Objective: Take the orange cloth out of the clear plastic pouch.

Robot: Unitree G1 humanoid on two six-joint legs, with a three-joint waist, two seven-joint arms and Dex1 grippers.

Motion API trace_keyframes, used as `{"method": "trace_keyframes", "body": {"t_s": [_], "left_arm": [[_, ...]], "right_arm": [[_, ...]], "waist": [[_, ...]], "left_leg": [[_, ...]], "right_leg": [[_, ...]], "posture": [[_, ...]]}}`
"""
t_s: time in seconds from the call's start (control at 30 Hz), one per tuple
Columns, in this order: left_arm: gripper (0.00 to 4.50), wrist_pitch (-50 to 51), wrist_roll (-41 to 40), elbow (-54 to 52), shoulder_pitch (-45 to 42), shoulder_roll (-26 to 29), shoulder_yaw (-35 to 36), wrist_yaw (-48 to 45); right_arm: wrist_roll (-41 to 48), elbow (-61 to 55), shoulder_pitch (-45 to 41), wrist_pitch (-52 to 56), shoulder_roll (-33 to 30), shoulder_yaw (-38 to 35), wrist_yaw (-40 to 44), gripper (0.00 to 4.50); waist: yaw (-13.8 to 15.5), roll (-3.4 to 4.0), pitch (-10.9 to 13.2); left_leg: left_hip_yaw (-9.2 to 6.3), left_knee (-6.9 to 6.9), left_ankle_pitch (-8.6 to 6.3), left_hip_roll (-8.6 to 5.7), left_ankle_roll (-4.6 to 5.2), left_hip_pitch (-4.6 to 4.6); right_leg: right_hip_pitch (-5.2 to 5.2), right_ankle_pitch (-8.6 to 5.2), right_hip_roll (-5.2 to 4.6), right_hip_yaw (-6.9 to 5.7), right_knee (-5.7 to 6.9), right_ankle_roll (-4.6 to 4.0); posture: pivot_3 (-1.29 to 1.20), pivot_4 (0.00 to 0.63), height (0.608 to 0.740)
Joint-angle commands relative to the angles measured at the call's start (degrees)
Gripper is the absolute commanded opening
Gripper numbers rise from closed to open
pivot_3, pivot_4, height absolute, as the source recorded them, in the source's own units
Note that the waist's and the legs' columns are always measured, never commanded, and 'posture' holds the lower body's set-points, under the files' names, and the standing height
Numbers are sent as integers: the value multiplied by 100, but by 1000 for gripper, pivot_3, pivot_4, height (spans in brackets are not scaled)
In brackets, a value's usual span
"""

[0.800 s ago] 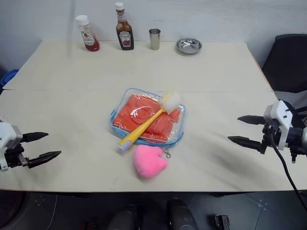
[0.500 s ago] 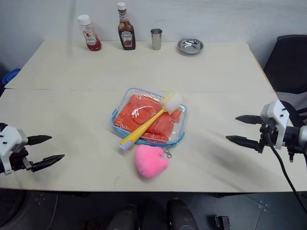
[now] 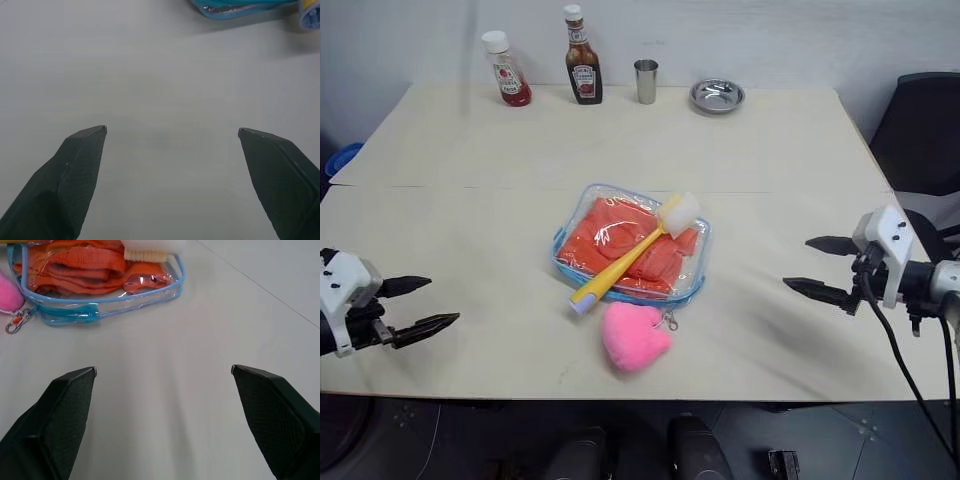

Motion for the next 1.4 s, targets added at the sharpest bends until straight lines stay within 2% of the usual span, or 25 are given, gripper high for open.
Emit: {"method": "trace_keyframes", "body": {"t_s": [0.03,0.23,0.37,0.43,0.5,0.63,0.77,0.97,1.07,1.13,1.23,1.27,1.4], "left_arm": [[4473,313,-313,-363,-113,-122,143,154],[4473,650,-591,-598,-346,-191,107,245],[4473,1521,-1349,-875,-1171,-295,-108,583],[4473,2170,-1978,-1074,-1779,-399,-377,802],[4473,2610,-2096,-1162,-2471,-583,-911,1208],[4473,2978,-1785,-1111,-3517,-945,-1991,1751],[4473,3047,-977,-690,-4628,-1469,-3519,2086],[4473,2529,218,493,-5509,-2178,-4836,2201],[3949,2390,597,919,-5622,-2350,-5254,2046],[3332,2221,877,1240,-5658,-2479,-5420,2049],[2467,2179,899,1427,-5657,-2739,-5323,1935],[2467,2169,928,1456,-5660,-2787,-5307,1905],[1452,2190,1060,1462,-5607,-2852,-5239,1837]], "right_arm": [[188,-306,-86,155,24,-139,-51,4500],[306,-584,35,342,97,-207,-177,4500],[347,-930,206,415,126,-250,-305,4500],[487,-1309,327,543,159,-305,-368,4500],[663,-1766,441,719,226,-365,-500,4500],[965,-2503,591,997,371,-460,-805,4500],[1176,-3291,799,1201,584,-457,-1260,4500],[1318,-3875,1099,1311,887,-487,-1817,4500],[1346,-4066,1297,1305,962,-532,-1984,4500],[1364,-4148,1389,1290,978,-566,-2064,4500],[1433,-4182,1436,1287,981,-644,-2172,4500],[1453,-4176,1437,1288,978,-667,-2204,4500],[1459,-4104,1439,1242,930,-695,-2219,4500]], "waist": [[3,0,0],[2,0,0],[31,0,0],[53,0,0],[58,0,0],[39,0,0],[35,-1,0],[32,-2,1],[31,-2,1],[36,-2,1],[49,-3,1],[57,-3,1],[94,-3,1]], "left_leg": [[0,1,0,0,0,-1],[-1,2,1,0,-1,0],[-4,12,1,0,-1,-4],[-9,16,1,-2,-1,-9],[-14,24,2,-2,-4,-14],[-16,41,6,-2,-15,-16],[-14,51,16,-2,-36,-16],[-12,70,15,-4,-35,-22],[-11,72,15,-4,-36,-22],[-10,75,15,-4,-36,-22],[-10,85,15,-4,-35,-22],[-10,86,15,-5,-35,-21],[-10,89,15,-6,-35,-20]], "right_leg": [[0,0,0,0,1,0],[-1,0,2,0,3,0],[1,0,1,-4,7,0],[3,0,-1,-9,6,0],[3,0,-1,-13,7,1],[4,1,7,-14,18,1],[2,1,12,-10,25,1],[2,1,14,-7,31,2],[0,0,16,-2,36,2],[-1,0,16,-1,39,2],[0,0,14,-1,45,2],[1,0,14,0,47,2],[2,0,14,0,50,2]], "posture": [[0,150,740],[0,150,740],[0,150,740],[0,150,740],[0,150,740],[0,150,740],[0,150,740],[0,150,740],[0,150,740],[0,150,740],[0,150,740],[0,150,740],[0,150,740]]}}
